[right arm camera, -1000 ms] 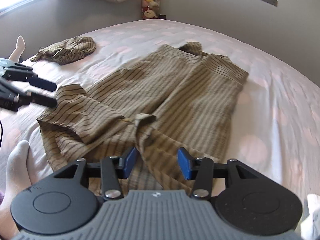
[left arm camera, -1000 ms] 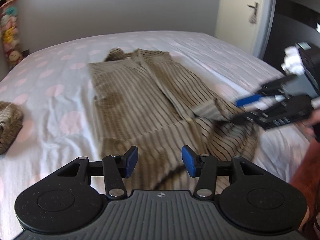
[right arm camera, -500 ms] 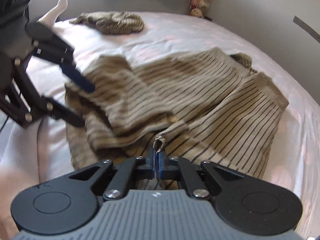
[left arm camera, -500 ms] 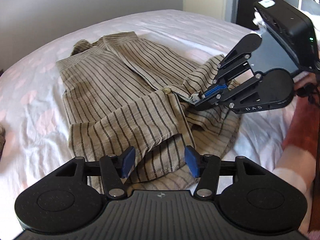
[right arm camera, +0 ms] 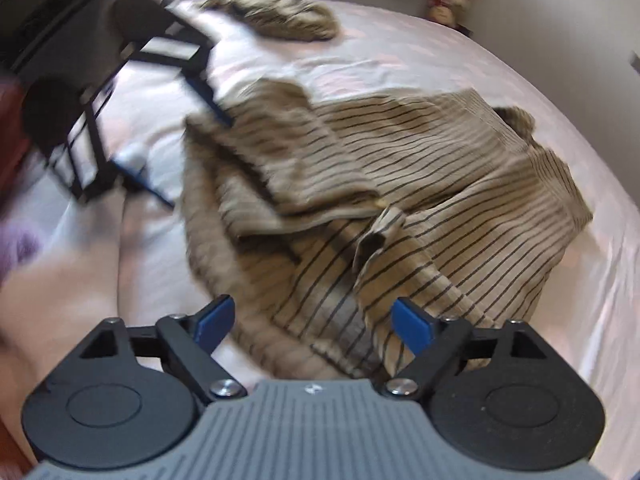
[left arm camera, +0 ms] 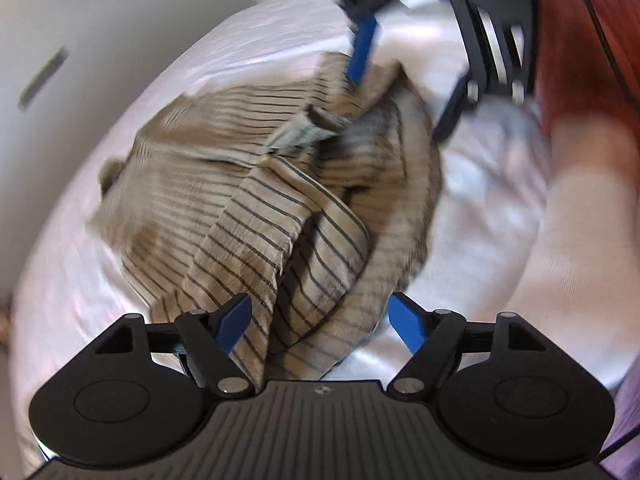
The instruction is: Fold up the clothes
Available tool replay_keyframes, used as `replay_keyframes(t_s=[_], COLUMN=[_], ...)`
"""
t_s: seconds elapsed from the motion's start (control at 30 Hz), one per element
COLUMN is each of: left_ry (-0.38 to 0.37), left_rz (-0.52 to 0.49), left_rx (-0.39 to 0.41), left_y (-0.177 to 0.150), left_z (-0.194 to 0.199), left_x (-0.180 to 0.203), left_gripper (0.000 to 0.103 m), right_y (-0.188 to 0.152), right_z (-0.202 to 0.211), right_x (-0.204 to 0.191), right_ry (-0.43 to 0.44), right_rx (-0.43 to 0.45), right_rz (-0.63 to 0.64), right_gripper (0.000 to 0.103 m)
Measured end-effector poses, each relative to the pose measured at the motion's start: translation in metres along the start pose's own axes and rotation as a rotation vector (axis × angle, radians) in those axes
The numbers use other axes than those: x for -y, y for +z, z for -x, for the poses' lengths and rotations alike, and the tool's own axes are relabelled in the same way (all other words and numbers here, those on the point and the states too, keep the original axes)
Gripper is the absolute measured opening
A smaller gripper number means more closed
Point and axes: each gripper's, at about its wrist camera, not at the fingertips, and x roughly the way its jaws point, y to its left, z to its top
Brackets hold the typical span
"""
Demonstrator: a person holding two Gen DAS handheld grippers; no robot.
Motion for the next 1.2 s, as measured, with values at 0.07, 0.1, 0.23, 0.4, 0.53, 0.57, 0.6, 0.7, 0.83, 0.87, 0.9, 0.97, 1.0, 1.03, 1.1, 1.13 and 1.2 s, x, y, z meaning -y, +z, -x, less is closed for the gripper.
replay_keyframes(t_s=[0.07, 0.1, 0.23, 0.4, 0.53, 0.57, 0.6, 0.7, 0.83, 0.87, 0.9, 0.97, 1.0, 1.03, 1.1, 1.13, 1.2], left_ry=[0.047, 0.052, 0.055, 0.101, 0.105, 0.109, 0.113, 0.124, 0.135, 0.134, 0.128, 0.120, 0.123, 0.124, 0.126, 0.126, 0.134], left_rz=[-0.089, -0.098, -0.057, -0.064, -0.103, -0.109, -0.114, -0.131, -0.135, -0.127, -0.119, -0.104, -0.092, -0.077, -0.066, -0.079, -0.110], left_rx=[-0.024, -0.027, -0.042, -0.067, -0.056, -0.052, -0.048, -0.037, -0.018, -0.014, -0.013, -0.011, -0.011, -0.013, -0.012, -0.008, 0.001], left_y=[-0.003, -0.004, -0.005, -0.009, -0.009, -0.010, -0.010, -0.011, -0.013, -0.014, -0.014, -0.014, -0.014, -0.014, -0.012, -0.012, -0.013], left_z=[-0.006, -0.009, -0.017, -0.021, -0.023, -0.025, -0.027, -0.033, -0.039, -0.040, -0.040, -0.040, -0.041, -0.042, -0.041, -0.038, -0.032], left_x=[0.011, 0.012, 0.003, -0.005, -0.006, -0.004, -0.003, 0.001, 0.006, 0.006, 0.007, 0.009, 0.010, 0.010, 0.009, 0.010, 0.012], left_gripper=[0.075, 0.075, 0.076, 0.076, 0.076, 0.076, 0.076, 0.069, 0.051, 0.045, 0.039, 0.024, 0.023, 0.023, 0.022, 0.022, 0.028], right_y=[-0.010, -0.016, -0.031, -0.034, -0.035, -0.035, -0.035, -0.037, -0.039, -0.039, -0.039, -0.039, -0.040, -0.041, -0.040, -0.039, -0.039], right_z=[-0.002, -0.005, -0.023, -0.037, -0.041, -0.042, -0.043, -0.045, -0.052, -0.053, -0.055, -0.059, -0.061, -0.063, -0.062, -0.061, -0.058], right_x=[-0.015, -0.022, -0.036, -0.048, -0.049, -0.047, -0.044, -0.036, -0.037, -0.037, -0.036, -0.037, -0.039, -0.040, -0.040, -0.038, -0.036], right_ry=[-0.079, -0.117, -0.180, -0.257, -0.309, -0.321, -0.332, -0.338, -0.351, -0.355, -0.355, -0.355, -0.358, -0.361, -0.362, -0.358, -0.349], right_rx=[-0.053, -0.077, -0.134, -0.116, -0.078, -0.067, -0.056, -0.036, -0.026, -0.024, -0.029, -0.043, -0.058, -0.067, -0.063, -0.058, -0.058], right_rz=[0.146, 0.215, 0.365, 0.476, 0.491, 0.481, 0.468, 0.423, 0.430, 0.430, 0.428, 0.427, 0.441, 0.450, 0.437, 0.421, 0.392], right_gripper=[0.093, 0.094, 0.094, 0.098, 0.098, 0.097, 0.097, 0.082, 0.074, 0.069, 0.053, 0.012, 0.010, 0.010, 0.009, 0.009, 0.009])
